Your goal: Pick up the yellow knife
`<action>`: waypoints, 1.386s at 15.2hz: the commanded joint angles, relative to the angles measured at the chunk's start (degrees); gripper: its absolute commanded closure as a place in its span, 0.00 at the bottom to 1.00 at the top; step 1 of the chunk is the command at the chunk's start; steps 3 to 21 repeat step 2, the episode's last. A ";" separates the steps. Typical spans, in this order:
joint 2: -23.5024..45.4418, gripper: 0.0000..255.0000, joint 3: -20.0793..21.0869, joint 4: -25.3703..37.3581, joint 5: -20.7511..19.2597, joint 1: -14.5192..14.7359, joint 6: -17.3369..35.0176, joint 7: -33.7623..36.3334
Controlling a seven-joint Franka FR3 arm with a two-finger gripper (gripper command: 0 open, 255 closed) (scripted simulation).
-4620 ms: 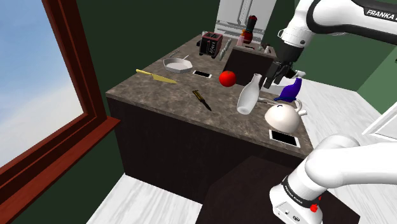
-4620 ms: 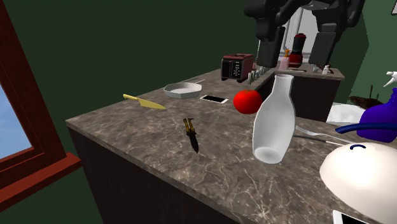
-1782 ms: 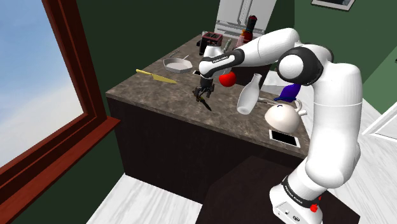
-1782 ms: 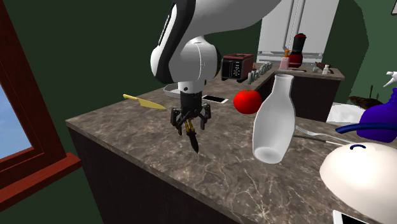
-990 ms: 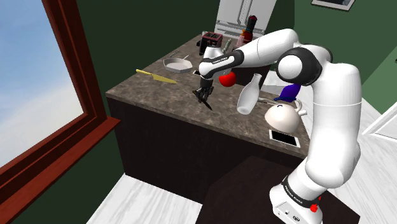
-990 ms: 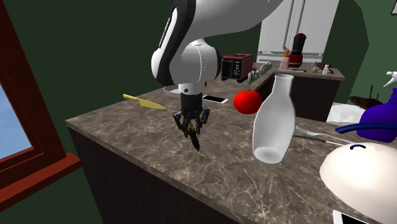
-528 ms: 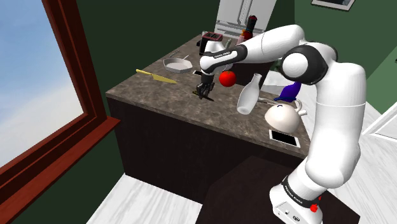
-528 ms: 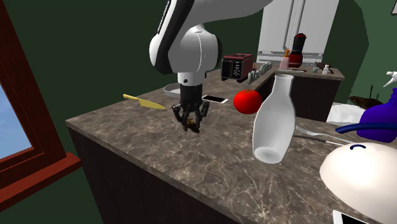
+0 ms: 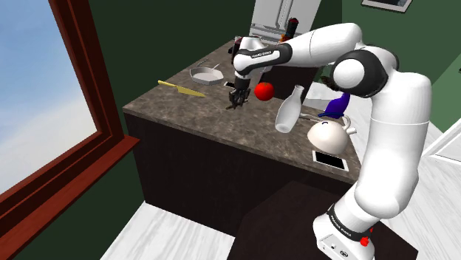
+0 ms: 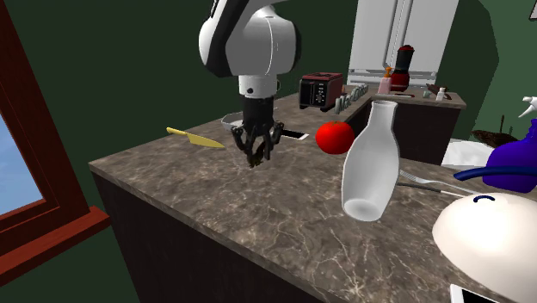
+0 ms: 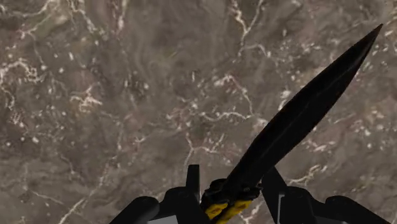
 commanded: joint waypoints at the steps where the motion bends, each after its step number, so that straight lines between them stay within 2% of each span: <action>1: -0.31 1.00 -0.02 0.39 -0.02 -0.01 -0.72 0.00; 21: -0.30 1.00 -0.02 0.40 -0.02 -0.01 -0.72 0.00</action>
